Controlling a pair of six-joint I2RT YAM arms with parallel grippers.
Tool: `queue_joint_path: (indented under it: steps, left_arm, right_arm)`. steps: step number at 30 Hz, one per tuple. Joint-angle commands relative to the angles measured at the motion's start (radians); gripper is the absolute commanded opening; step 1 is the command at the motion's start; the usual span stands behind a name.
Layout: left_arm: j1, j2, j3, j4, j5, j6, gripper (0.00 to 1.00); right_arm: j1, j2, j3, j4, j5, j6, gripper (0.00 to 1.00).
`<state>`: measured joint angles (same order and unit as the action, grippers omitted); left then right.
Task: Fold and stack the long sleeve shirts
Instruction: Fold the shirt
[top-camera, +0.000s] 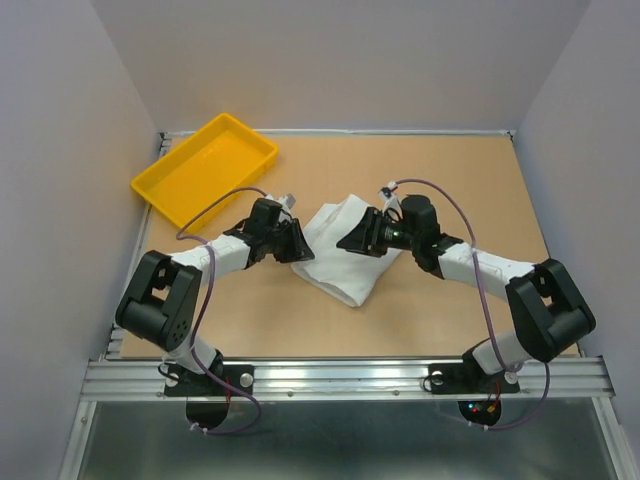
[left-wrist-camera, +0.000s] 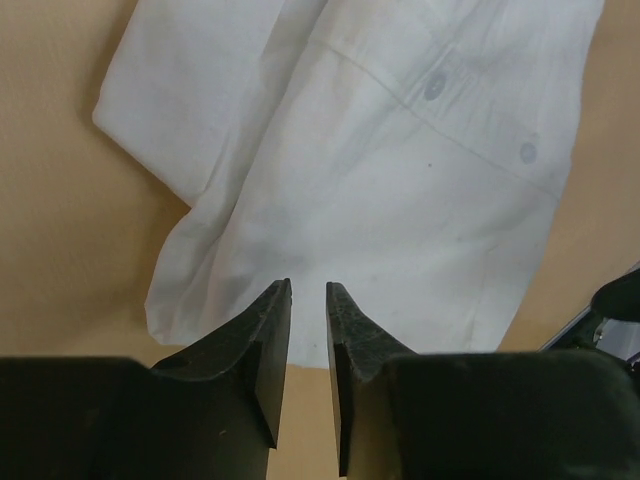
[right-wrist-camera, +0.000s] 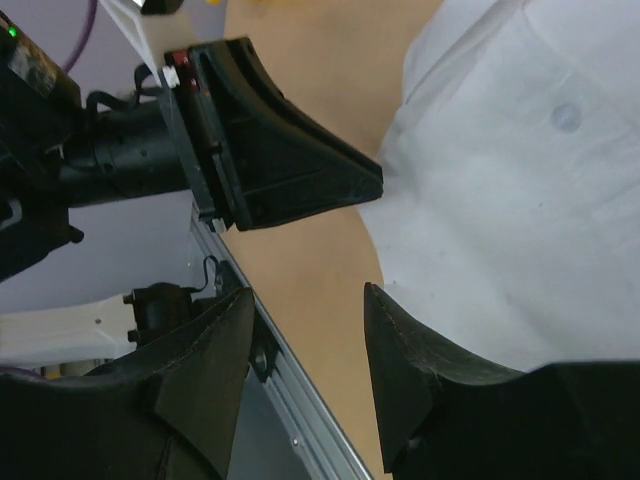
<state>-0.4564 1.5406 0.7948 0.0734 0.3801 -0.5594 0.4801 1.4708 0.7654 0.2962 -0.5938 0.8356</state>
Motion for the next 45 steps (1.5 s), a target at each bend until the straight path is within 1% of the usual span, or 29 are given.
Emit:
queue_joint_path:
  steps: [1,4,7,8,11,14,16,18,19,20,23,25,26,29,30,32,35,40,45]
  left_arm:
    - [-0.002,0.013,0.018,0.003,0.037,0.010,0.32]
    - [-0.002,0.032,-0.002,0.002,0.019,0.007,0.31]
    - [-0.001,0.061,-0.025,0.003,-0.006,0.001,0.31]
    - [0.001,0.068,-0.031,0.005,-0.016,0.001,0.25]
    - [0.021,0.107,-0.051,0.012,-0.024,0.001,0.25]
    - [0.048,0.116,-0.062,0.014,-0.017,0.004,0.25]
    - [0.056,0.112,-0.066,0.016,-0.020,0.006,0.25]
    - [0.058,0.105,-0.063,0.017,-0.018,0.006,0.25]
    - [0.058,0.104,-0.065,0.016,-0.017,0.006,0.25]
    - [0.058,0.102,-0.065,0.016,-0.015,0.000,0.25]
    - [0.058,0.066,-0.072,0.016,0.006,-0.002,0.25]
    - [0.058,-0.002,-0.081,0.016,0.014,0.006,0.27]
    - [0.056,-0.061,-0.085,0.017,0.016,0.012,0.28]
    - [0.056,-0.146,-0.080,0.017,0.031,0.029,0.30]
    - [0.055,-0.184,-0.069,0.016,0.051,0.026,0.32]
    - [0.051,-0.201,-0.057,0.017,0.068,0.021,0.33]
    - [0.041,-0.183,-0.045,0.025,0.097,0.015,0.33]
    - [0.009,-0.093,-0.042,0.043,0.120,0.007,0.33]
    - [0.007,-0.024,-0.074,0.049,0.138,0.004,0.32]
  right_arm:
    - [0.060,0.060,-0.067,0.087,0.015,0.089,0.53]
    - [0.095,0.103,-0.115,0.123,0.002,0.070,0.53]
    - [0.103,0.154,-0.175,0.147,-0.035,0.030,0.52]
    - [0.103,0.160,-0.193,0.149,-0.040,0.014,0.51]
    - [0.101,0.138,-0.297,0.143,-0.026,-0.045,0.50]
    - [0.095,0.106,-0.345,0.130,-0.023,-0.079,0.50]
    - [0.089,0.051,-0.373,0.117,-0.009,-0.085,0.51]
    - [0.087,0.002,-0.368,0.055,0.006,-0.113,0.51]
    - [0.087,-0.012,-0.359,0.055,0.011,-0.113,0.51]
    - [0.087,-0.021,-0.348,0.005,0.017,-0.139,0.51]
    - [0.075,-0.075,-0.328,-0.038,0.037,-0.151,0.51]
    - [0.048,-0.114,-0.324,-0.049,0.046,-0.145,0.51]
    - [0.040,-0.128,-0.318,-0.049,0.048,-0.139,0.51]
    - [0.026,-0.155,-0.290,-0.051,0.040,-0.125,0.50]
    - [0.026,-0.152,-0.258,-0.051,0.011,-0.125,0.50]
    - [0.028,-0.144,-0.223,-0.052,-0.021,-0.121,0.50]
    - [0.032,-0.112,-0.180,-0.051,-0.050,-0.125,0.50]
    - [0.067,-0.032,-0.146,-0.034,-0.063,-0.136,0.49]
    - [0.074,0.048,-0.202,0.070,-0.092,-0.101,0.47]
